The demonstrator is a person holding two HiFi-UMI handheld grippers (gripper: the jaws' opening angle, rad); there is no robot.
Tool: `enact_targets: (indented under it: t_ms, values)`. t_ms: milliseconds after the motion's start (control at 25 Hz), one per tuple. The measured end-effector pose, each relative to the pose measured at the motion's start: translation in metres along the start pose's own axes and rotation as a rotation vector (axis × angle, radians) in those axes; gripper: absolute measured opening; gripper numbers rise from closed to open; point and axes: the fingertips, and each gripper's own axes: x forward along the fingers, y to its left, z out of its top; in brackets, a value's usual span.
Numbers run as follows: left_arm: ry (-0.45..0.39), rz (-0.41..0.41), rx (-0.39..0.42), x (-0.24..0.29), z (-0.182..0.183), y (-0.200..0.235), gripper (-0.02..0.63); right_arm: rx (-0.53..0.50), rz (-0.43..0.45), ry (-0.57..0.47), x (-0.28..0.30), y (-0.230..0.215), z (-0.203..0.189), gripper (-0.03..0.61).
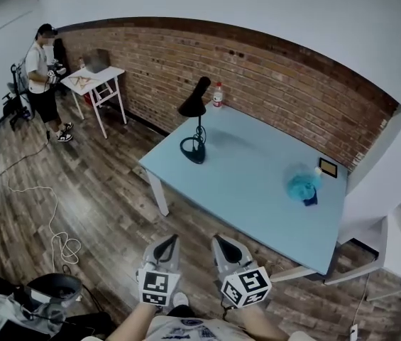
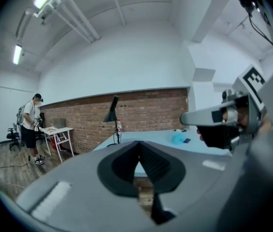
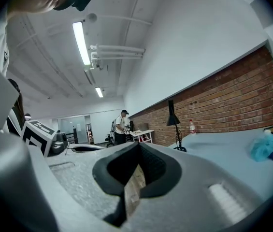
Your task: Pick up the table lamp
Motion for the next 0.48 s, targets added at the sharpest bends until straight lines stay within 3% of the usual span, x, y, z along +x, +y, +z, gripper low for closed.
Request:
enact_targets:
  t_ms: [480]
  values:
    - [0.002, -0.056, -0.02, 0.056, -0.011, 0.081, -0.009, -0.006, -0.05, 0.007, 0.096, -0.006, 0.0, -0.003]
